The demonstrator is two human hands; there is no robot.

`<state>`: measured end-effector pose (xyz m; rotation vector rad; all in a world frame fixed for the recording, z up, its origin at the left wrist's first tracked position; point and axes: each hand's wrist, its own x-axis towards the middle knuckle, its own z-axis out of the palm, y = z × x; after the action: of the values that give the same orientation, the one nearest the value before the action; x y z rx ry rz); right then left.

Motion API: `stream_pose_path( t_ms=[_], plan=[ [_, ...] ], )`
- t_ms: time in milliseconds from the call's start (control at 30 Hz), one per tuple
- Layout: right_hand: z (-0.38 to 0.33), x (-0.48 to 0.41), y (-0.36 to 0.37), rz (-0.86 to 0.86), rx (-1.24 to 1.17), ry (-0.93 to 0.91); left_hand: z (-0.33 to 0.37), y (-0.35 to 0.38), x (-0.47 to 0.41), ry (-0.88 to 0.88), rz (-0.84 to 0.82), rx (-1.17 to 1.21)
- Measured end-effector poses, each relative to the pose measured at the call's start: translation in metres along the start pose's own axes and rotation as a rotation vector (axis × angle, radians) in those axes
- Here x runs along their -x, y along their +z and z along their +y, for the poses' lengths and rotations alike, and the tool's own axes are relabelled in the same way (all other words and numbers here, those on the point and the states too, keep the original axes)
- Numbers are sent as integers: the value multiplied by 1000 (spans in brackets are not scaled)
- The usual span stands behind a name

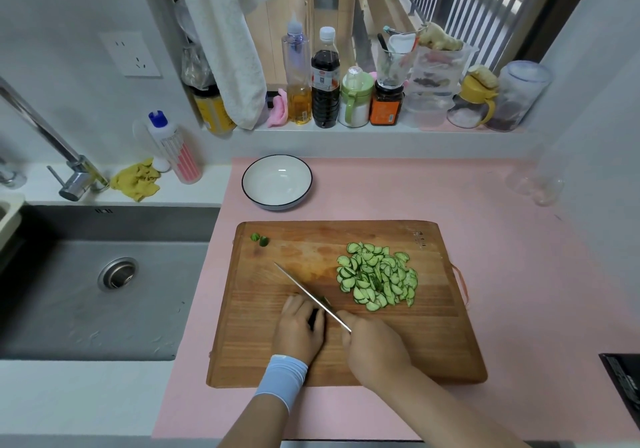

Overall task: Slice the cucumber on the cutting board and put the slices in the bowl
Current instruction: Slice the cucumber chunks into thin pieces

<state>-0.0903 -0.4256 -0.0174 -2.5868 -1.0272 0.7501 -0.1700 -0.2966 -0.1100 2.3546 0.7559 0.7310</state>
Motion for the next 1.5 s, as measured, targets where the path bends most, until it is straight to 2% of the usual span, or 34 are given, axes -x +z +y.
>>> stream_pose_path(
  t_ms=[367, 767, 1033, 1500],
  plan=[
    [16, 28, 1, 60, 30, -28, 3, -2, -1, 25, 16, 28],
    [9, 11, -2, -12, -11, -1, -2, 2, 3, 1, 17, 9],
    [-2, 1, 0, 7, 1, -9, -1, 2, 5, 3, 23, -19],
    [21, 35, -3, 49, 18, -20, -2, 1, 4, -8, 12, 14]
  ],
)
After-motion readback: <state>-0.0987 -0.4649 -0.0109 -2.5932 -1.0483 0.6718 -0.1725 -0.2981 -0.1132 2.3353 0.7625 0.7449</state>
